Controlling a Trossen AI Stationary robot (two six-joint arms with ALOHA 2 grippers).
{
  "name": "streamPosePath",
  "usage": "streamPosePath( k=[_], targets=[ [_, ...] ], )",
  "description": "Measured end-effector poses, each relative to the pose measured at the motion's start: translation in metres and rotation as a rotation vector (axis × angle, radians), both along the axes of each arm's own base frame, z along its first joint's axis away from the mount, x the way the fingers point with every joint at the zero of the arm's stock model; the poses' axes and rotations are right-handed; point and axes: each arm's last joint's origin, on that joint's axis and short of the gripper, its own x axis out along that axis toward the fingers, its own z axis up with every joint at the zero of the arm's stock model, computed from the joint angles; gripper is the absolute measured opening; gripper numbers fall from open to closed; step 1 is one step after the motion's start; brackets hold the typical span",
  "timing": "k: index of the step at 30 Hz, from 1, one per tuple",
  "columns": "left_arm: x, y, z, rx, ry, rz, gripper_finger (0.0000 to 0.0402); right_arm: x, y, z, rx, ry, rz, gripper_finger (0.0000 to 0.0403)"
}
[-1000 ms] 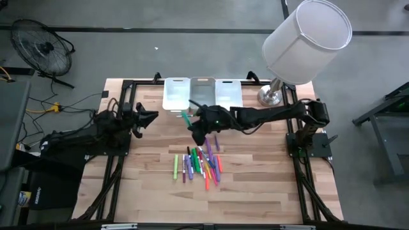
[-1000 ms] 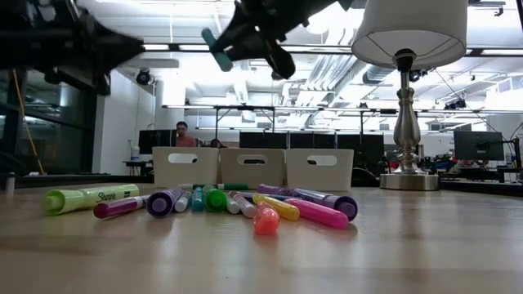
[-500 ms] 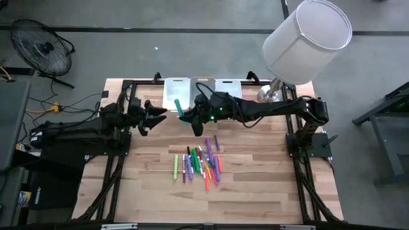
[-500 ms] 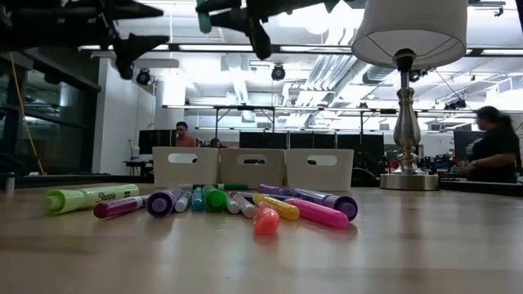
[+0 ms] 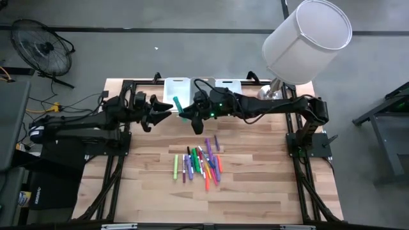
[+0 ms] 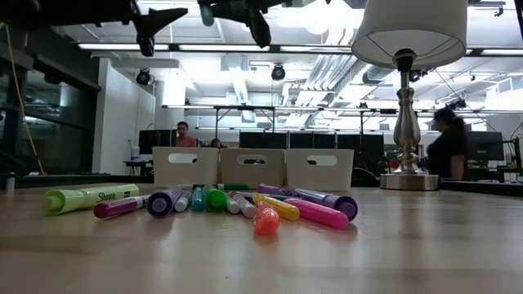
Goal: Pick & Place Markers
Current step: Put the blue highlighter pen into the left white bin
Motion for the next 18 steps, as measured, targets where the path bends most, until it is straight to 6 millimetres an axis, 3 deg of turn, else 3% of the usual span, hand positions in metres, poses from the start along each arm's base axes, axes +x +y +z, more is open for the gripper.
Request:
streamPosePath(
  k=[9,18],
  targets=[
    [0.025,0.005,0.012,0.005,0.013,-0.038,0.0211,0.0,-0.002,-0.001,-0.003,0.003,-0.004,0.0054],
    [0.047,0.009,0.011,-0.006,0.079,-0.056,0.021,0.0,-0.002,-0.001,-0.003,0.004,-0.007,0.0054]
  ],
)
